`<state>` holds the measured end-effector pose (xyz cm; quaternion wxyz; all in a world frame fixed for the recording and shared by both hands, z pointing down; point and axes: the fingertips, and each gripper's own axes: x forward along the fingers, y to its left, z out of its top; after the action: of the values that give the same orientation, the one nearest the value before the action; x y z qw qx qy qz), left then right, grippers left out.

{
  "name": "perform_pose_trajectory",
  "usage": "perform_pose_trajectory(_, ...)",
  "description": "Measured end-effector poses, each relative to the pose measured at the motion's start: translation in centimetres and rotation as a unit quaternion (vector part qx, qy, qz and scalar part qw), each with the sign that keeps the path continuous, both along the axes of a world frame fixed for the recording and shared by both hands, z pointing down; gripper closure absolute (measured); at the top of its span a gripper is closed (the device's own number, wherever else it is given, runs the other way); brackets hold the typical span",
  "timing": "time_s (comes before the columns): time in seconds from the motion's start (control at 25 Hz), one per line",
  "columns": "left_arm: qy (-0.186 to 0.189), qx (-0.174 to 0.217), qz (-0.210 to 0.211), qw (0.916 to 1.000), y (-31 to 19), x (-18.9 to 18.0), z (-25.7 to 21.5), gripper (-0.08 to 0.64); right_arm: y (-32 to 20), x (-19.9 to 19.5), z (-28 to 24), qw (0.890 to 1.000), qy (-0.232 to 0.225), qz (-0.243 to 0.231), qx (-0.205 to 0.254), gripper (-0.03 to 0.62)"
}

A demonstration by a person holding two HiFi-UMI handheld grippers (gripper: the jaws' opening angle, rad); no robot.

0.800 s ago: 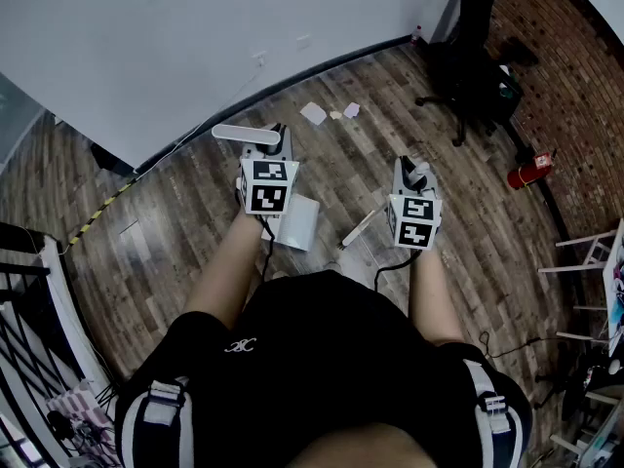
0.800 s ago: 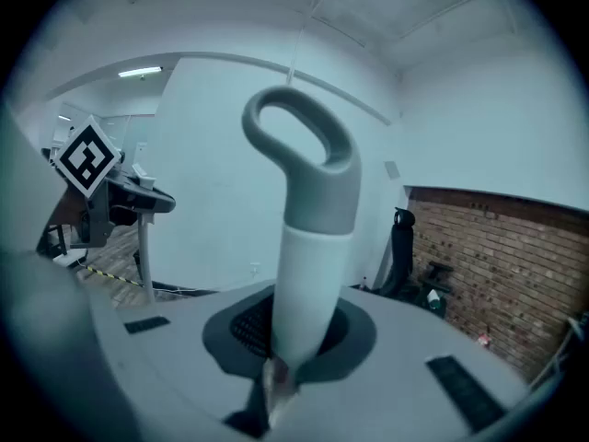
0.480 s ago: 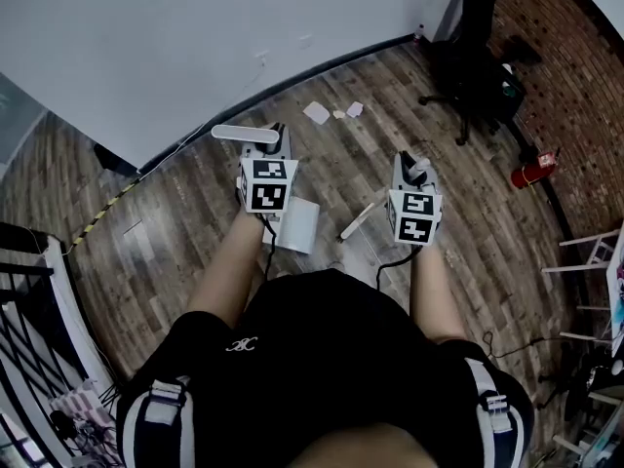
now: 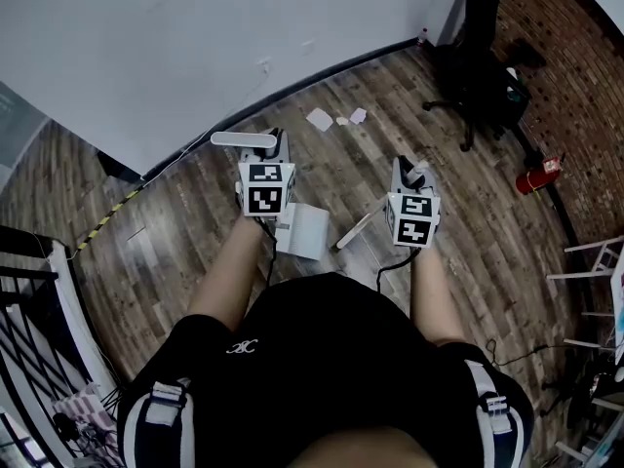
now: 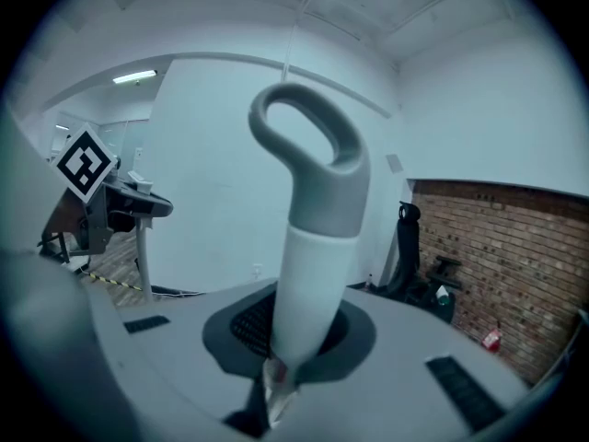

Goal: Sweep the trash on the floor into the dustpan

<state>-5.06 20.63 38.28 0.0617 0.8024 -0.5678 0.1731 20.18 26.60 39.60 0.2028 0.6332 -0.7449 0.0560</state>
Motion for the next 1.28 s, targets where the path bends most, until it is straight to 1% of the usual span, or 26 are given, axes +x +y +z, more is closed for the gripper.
perform_pose_trajectory(0.16,-0.005,0.004,-0.002,1.0000,-1.6,1.3,-0.3,0.534,-1.5,0.6,0.5,1.000,0.001,-0.015,-0.006,0.563)
perform_pose_trajectory(0.4,-0.016,0.025,-0.014,0.9995,-5.5,2.2,-1.9,0.534,-4.0,2.3,0.8,1.000,0.007,-0.028,-0.007,0.563)
perform_pose_trajectory(0.56,-0.018,0.034,-0.023,0.9990,-8.7,1.9,-2.6,0.534,-6.2,3.1,1.0,1.000,0.009,-0.027,-0.007,0.563)
perform_pose_trajectory(0.8,-0.005,0.037,-0.028,0.9989,-14.6,0.5,-1.6,0.534,-11.2,3.2,1.6,0.999,0.029,-0.013,-0.011,0.563)
perform_pose_trajectory(1.08,0.015,0.005,-0.014,0.9998,-23.7,-2.0,1.4,0.534,-19.3,1.9,1.1,0.999,0.043,0.013,-0.025,0.563)
perform_pose_trajectory(1.28,0.028,-0.010,-0.001,0.9996,-28.9,-3.8,2.5,0.534,-24.9,1.1,0.2,0.998,0.055,0.035,-0.021,0.563)
